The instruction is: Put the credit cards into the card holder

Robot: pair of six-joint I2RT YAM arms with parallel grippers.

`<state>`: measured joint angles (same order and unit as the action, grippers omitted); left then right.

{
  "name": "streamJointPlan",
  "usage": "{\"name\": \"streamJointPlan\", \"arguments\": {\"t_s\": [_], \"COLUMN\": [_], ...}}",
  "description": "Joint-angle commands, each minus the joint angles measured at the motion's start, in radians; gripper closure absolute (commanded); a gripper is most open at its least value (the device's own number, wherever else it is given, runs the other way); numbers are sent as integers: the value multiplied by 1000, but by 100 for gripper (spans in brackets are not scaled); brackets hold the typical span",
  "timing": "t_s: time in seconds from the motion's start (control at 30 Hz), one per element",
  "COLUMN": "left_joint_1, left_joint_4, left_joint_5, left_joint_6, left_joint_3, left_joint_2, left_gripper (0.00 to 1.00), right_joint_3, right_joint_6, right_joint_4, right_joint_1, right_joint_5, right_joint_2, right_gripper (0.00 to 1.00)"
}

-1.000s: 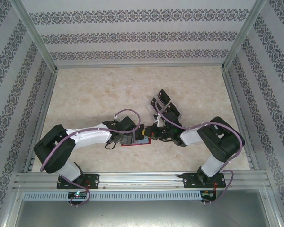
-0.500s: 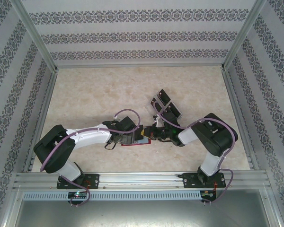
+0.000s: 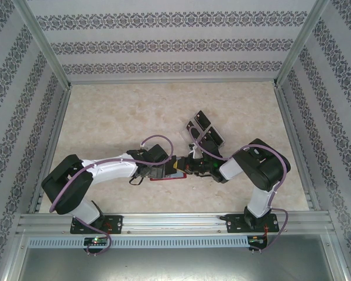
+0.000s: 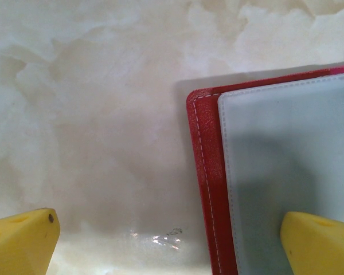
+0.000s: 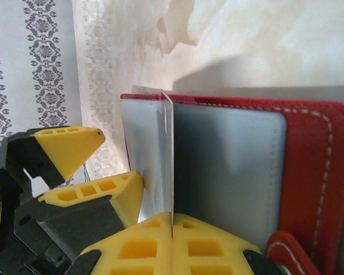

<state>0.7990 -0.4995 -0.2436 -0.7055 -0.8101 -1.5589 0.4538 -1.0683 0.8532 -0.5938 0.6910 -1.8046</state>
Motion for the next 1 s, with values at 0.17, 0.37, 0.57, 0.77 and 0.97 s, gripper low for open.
{"name": "streamJointPlan", "arguments": {"t_s": [0.17, 0.37, 0.57, 0.77, 0.97], "left_joint_1": [8, 8, 8, 8, 8], "left_joint_4": [-80, -81, -82, -81, -80], "left_joint_5": [-26, -27, -26, -26, -25], "left_joint_6": [-1, -1, 0, -1, -2], "left_joint_3": [44, 42, 43, 44, 46], "left_joint_2": [-13, -11, -11, -9, -9], "left_gripper": [0, 0, 0, 0, 0], "right_joint_3": [-33, -33, -25, -19, -10], "right_joint_6": [8, 6, -2, -14, -24], "right_joint_4": [25, 28, 39, 52, 47], "right_joint_1": [-8, -17, -33, -39, -52], "right_joint_5": [6, 13, 14, 4, -7], "right_joint_2": [-7, -16, -36, -52, -63], "right_gripper": [100, 100, 100, 100, 100]}}
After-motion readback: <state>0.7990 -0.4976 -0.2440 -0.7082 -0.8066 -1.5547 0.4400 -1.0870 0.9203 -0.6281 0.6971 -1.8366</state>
